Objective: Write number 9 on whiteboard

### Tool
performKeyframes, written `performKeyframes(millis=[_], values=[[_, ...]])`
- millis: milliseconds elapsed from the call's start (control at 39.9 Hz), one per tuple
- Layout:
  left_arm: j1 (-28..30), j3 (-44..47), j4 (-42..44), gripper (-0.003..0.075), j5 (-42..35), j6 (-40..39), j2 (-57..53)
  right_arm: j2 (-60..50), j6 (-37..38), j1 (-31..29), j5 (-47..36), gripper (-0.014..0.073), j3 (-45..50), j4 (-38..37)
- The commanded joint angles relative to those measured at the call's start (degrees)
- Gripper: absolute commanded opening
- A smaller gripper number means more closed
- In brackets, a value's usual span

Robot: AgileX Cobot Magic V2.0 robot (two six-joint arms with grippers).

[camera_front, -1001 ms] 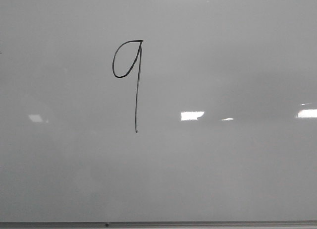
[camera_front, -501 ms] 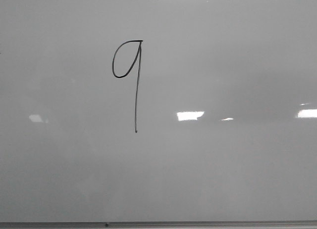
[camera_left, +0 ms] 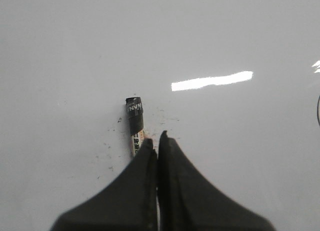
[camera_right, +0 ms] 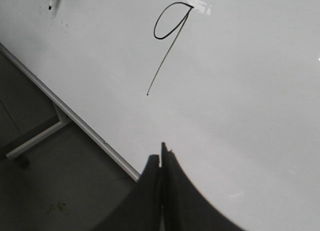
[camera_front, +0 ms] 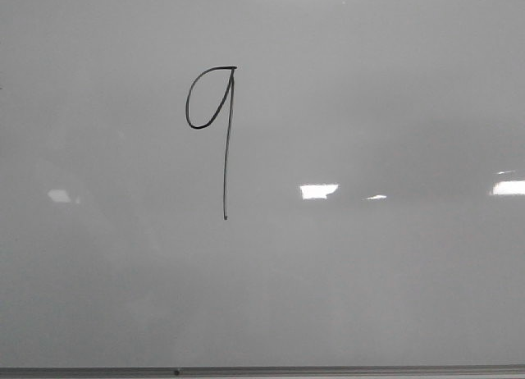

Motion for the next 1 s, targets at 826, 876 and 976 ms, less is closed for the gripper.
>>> performKeyframes(millis=[826, 876, 976], values=[[-2.9, 25.4, 25.8, -0.0019, -8.4, -33.8, -28.9, -0.1, 0.0, -0.5, -2.6, -0.0067, -1.5, 1.6], [-2.9, 25.4, 25.8, -0.0019, -8.4, -33.8, -28.9, -0.1, 0.0, -0.5, -2.6, -0.0067, -1.5, 1.6], [-2.9, 25.4, 25.8, -0.0019, -8.4, -33.8, -28.9, -0.1, 0.0, -0.5, -2.6, -0.0067, -1.5, 1.6]])
